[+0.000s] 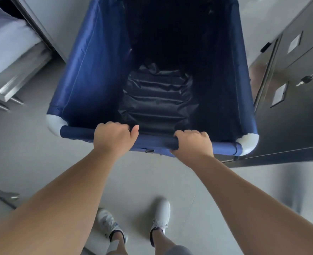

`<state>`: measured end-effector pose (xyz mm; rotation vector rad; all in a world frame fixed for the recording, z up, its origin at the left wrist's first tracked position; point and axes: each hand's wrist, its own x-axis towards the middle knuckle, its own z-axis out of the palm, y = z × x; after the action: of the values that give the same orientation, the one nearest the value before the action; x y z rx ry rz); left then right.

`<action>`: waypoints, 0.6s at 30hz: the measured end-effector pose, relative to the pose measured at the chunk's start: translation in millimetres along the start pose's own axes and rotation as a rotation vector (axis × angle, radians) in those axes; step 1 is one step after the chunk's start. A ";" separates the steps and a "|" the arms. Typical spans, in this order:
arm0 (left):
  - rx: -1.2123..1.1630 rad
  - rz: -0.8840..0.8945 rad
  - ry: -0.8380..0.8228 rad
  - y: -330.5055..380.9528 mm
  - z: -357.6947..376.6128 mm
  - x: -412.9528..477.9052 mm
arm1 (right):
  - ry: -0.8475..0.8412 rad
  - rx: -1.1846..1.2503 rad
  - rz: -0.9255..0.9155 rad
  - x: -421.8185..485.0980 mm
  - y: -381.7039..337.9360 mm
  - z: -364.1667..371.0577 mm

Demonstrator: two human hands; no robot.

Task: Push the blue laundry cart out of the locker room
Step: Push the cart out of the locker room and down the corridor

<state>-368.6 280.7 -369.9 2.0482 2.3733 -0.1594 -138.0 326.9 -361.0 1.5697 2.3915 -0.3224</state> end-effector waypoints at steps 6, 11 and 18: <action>-0.027 0.105 0.063 -43.2 7.0 0.9 | 0.105 -0.032 -0.159 11.7 -27.6 6.8; 0.028 0.249 0.048 -61.9 3.0 5.0 | 0.104 -0.039 -0.168 16.2 -31.4 9.0; -0.011 0.192 0.037 -22.9 -2.5 33.2 | 0.058 -0.073 -0.120 44.6 13.1 -5.3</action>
<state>-395.9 310.3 -368.0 2.2772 2.1742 -0.1073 -143.5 372.2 -371.5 1.4266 2.5175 -0.2136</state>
